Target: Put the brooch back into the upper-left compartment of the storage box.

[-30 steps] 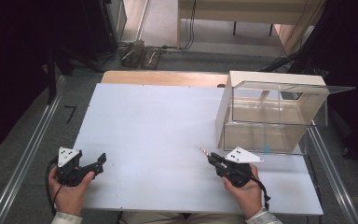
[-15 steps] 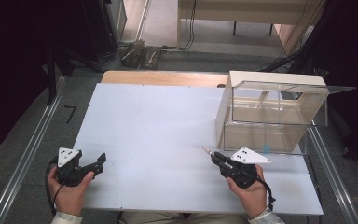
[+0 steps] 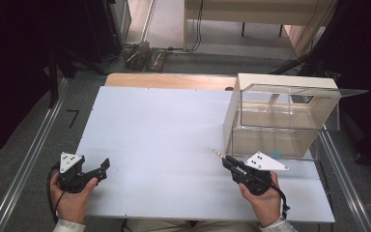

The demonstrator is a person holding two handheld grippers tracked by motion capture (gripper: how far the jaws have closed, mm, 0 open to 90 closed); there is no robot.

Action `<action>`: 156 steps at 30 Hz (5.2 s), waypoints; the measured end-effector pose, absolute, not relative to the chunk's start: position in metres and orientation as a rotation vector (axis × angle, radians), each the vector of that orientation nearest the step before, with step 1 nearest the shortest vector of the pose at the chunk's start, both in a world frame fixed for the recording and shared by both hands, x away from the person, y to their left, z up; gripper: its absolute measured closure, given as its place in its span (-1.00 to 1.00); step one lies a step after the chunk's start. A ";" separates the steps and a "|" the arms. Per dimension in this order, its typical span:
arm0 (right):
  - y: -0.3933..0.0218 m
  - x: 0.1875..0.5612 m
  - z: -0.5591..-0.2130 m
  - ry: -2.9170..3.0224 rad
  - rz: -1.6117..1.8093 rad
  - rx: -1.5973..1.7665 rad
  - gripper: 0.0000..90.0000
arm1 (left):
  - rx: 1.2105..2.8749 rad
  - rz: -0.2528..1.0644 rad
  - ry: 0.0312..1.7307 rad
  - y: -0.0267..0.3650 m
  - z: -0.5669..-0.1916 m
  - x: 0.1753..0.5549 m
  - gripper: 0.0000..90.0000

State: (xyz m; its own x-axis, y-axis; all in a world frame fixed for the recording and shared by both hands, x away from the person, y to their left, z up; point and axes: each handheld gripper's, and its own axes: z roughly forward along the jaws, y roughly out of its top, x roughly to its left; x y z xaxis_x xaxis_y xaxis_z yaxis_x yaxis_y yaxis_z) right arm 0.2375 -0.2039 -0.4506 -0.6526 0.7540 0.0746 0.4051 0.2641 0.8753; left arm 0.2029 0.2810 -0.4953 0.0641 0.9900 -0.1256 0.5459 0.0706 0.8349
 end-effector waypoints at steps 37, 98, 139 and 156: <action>-0.225 0.231 -0.420 2.041 1.412 1.031 0.72 | 1.570 0.732 1.581 0.280 -0.495 0.203 -0.78; -0.244 0.232 -0.379 1.872 1.487 0.995 0.72 | 1.572 0.733 1.585 0.280 -0.496 0.203 -0.78; -0.255 0.259 -0.363 1.773 1.477 1.044 0.72 | 1.573 0.732 1.579 0.279 -0.496 0.204 -0.78; -0.261 0.281 -0.359 1.729 1.470 1.083 0.72 | 1.575 0.725 1.581 0.279 -0.496 0.204 -0.78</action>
State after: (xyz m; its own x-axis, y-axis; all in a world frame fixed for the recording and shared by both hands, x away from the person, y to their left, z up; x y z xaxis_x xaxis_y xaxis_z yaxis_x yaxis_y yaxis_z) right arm 0.2810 -0.2607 -0.3592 -0.4741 0.8789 0.0522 0.1931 0.0460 0.9801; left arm 0.2040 0.2793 -0.4960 0.0658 0.9896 -0.1280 0.5485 0.0713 0.8331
